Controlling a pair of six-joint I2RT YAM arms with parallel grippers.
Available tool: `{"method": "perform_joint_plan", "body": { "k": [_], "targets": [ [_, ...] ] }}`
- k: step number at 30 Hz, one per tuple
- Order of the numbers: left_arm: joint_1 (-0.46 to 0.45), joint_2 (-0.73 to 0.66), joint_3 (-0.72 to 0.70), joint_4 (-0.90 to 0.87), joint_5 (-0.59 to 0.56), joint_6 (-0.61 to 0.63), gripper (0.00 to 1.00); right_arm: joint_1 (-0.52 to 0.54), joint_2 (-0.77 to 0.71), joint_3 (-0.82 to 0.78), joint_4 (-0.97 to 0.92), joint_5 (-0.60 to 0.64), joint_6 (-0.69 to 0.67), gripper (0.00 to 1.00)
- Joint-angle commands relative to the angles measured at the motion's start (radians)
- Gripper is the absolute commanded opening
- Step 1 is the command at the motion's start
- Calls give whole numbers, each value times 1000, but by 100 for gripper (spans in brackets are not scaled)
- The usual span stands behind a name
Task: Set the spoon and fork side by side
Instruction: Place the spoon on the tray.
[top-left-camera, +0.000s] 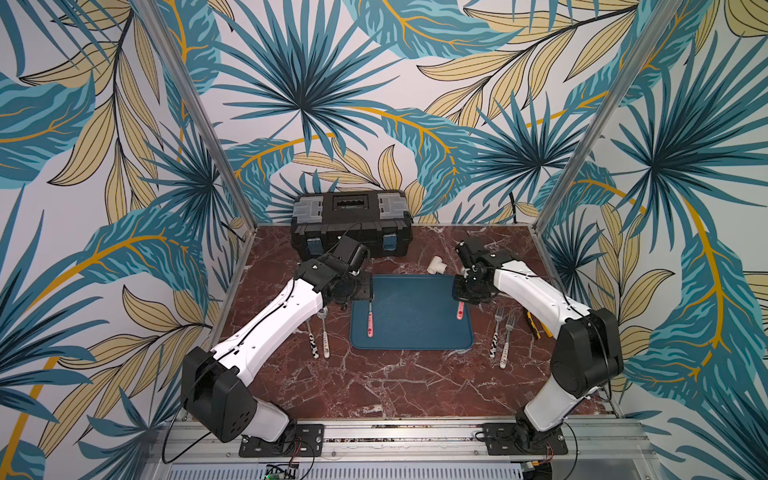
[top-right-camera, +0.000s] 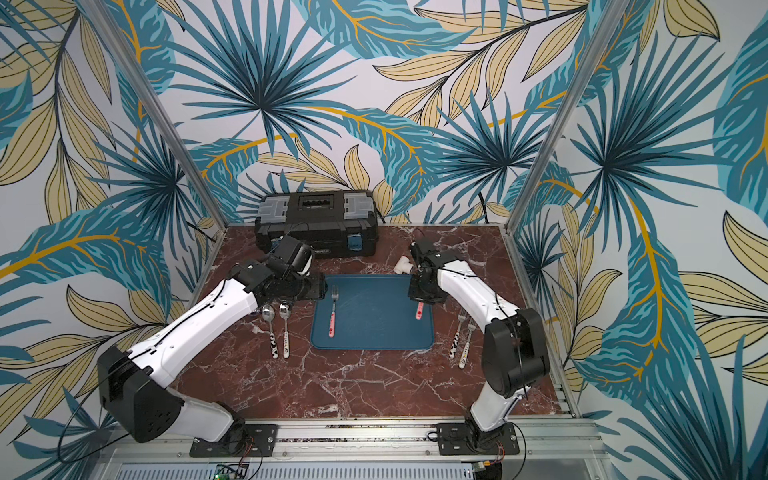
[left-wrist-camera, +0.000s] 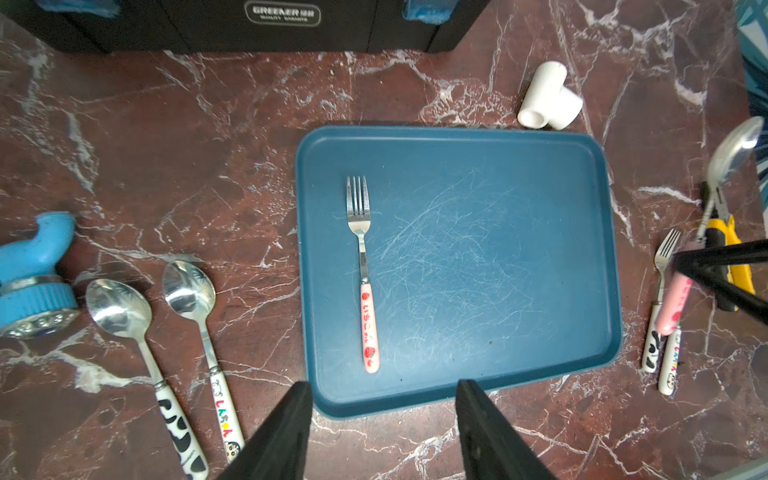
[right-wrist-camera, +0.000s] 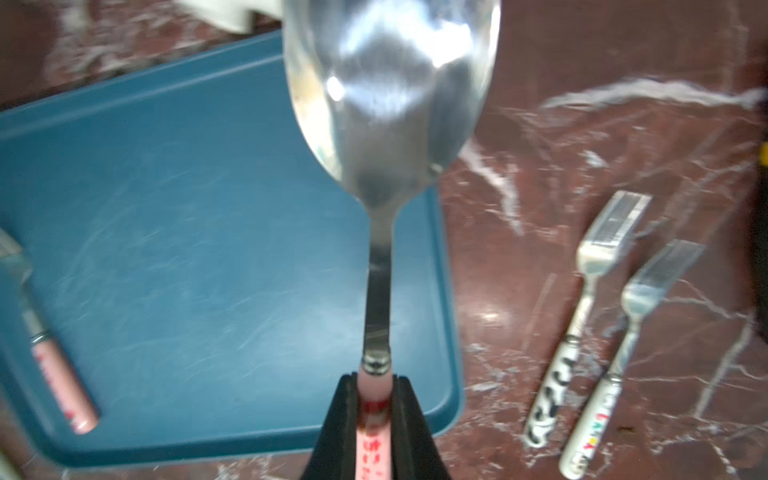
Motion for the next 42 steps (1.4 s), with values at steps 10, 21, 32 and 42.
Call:
{"method": "perform_joint_plan", "body": {
  "k": [10, 21, 32, 42],
  "targets": [
    [123, -145, -157, -11, 10, -49, 60, 305, 443, 411, -85, -142, 105, 0],
    [132, -157, -184, 2, 30, -73, 60, 306, 554, 477, -54, -219, 172, 3],
    [132, -148, -185, 12, 42, -73, 61, 308, 593, 481, -55, -218, 160, 4],
    [132, -134, -176, 14, 49, -67, 61, 312, 629, 534, -80, -195, 140, 5]
  ]
}}
